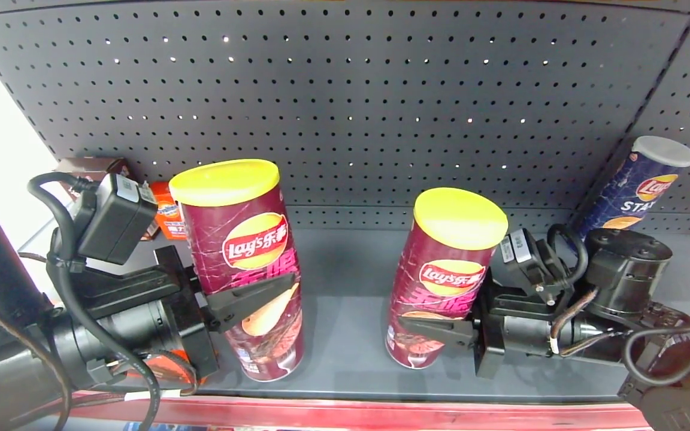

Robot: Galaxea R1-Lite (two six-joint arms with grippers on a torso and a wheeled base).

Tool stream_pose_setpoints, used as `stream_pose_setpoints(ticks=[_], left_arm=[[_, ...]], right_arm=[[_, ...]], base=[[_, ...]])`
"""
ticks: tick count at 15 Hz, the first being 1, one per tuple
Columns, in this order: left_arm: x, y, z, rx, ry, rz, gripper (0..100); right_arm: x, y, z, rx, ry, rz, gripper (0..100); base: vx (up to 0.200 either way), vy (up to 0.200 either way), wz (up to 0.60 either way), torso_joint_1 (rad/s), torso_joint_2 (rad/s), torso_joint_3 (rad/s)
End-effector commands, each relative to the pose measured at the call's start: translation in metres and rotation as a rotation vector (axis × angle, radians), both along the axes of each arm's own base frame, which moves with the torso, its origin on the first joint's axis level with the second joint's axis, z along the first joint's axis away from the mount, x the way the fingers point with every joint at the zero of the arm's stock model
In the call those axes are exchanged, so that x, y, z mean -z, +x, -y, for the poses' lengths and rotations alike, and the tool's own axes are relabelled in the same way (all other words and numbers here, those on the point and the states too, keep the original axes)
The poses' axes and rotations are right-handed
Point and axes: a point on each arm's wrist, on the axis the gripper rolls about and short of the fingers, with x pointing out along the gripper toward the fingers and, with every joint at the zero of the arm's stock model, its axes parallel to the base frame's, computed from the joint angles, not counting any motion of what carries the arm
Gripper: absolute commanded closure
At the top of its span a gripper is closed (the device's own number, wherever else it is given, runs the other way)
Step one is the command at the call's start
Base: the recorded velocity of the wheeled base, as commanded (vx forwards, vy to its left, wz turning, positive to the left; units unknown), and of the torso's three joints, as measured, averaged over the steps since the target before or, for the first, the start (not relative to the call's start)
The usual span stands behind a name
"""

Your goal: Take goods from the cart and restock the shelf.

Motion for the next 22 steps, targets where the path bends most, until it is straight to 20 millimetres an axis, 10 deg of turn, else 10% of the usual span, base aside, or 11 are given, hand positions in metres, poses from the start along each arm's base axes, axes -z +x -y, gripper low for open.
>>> stream_pose_setpoints(ticks=[1,10,11,22], left_arm=[[0.000,0.000,0.000,-0.001,-0.001,0.002,100],[0.001,0.000,0.000,-0.003,0.001,-0.001,100],[0.001,0.000,0.000,-0.001,0.001,-0.003,100],[0.001,-0.001,-0.001,-0.003,0.001,-0.003,100]], right_arm=[[0.008,0.004,0.000,0.007,-0.016,-0.016,100],[0.029,0.002,0.011,0.023,-0.076,-0.040,100],[0.029,0.001,0.010,0.028,-0.078,-0.037,0],[0.006,-0.053,0.076,0.179,-0.047,0.017,0]], base=[[0.000,0.000,0.00,0.000,0.00,0.000],[0.000,0.000,0.00,0.000,0.00,0.000],[0.000,0.000,0.00,0.000,0.00,0.000],[0.000,0.000,0.00,0.000,0.00,0.000]])
